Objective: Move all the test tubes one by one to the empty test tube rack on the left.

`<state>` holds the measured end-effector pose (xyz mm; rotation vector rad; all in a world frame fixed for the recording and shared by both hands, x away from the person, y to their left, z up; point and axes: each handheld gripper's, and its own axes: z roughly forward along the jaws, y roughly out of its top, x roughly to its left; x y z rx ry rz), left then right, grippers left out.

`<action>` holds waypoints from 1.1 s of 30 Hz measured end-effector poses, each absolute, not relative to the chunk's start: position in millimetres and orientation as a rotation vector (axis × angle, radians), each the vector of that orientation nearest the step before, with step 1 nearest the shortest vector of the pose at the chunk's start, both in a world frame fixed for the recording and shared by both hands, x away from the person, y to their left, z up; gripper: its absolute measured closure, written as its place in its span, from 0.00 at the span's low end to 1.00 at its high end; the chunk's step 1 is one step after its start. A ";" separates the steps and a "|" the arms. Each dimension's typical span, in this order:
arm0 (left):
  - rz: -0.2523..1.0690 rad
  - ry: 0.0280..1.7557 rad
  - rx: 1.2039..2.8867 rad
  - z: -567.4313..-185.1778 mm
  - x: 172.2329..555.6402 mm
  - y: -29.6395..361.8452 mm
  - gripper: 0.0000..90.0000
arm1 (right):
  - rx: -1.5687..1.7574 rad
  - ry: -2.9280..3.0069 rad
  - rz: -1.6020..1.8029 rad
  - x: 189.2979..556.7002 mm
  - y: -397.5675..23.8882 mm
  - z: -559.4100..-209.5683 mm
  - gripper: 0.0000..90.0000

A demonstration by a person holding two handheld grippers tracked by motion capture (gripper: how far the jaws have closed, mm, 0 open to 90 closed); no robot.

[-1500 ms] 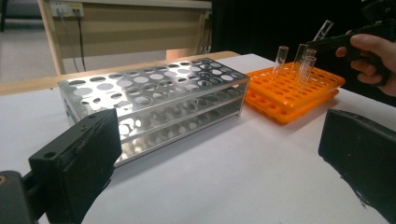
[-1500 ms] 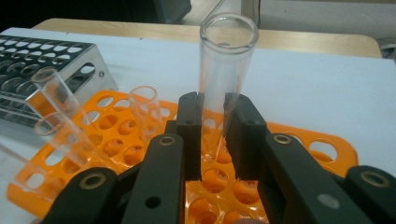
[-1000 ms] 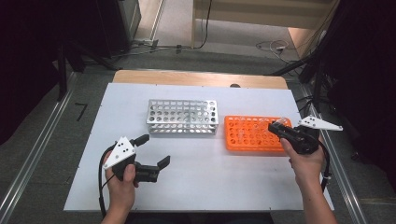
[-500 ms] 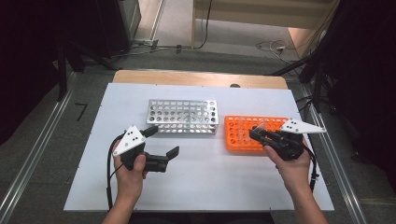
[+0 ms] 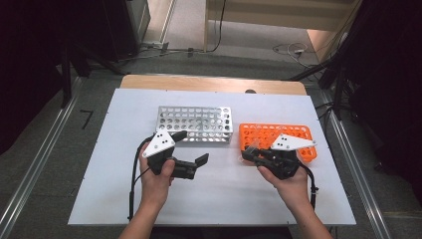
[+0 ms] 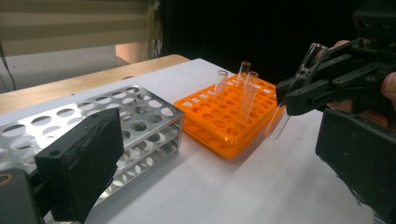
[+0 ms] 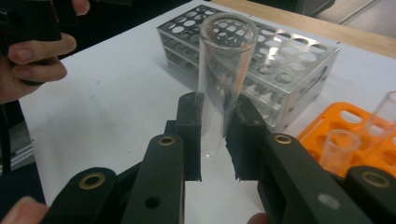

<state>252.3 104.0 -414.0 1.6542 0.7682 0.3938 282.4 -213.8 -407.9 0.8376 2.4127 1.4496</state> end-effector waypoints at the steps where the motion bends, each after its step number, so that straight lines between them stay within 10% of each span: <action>1: 0.389 0.761 1.663 -414.0 252.3 102.6 0.01 | 0.828 2.419 1.448 281.7 -211.3 -409.7 0.82; 14: 0.318 0.711 1.696 -412.6 244.2 79.5 0.08 | 0.724 2.541 1.429 270.7 -177.8 -429.1 0.82; 33: 0.318 0.640 1.828 -414.8 233.3 47.0 0.65 | 0.650 2.604 1.398 261.5 -160.4 -431.1 0.82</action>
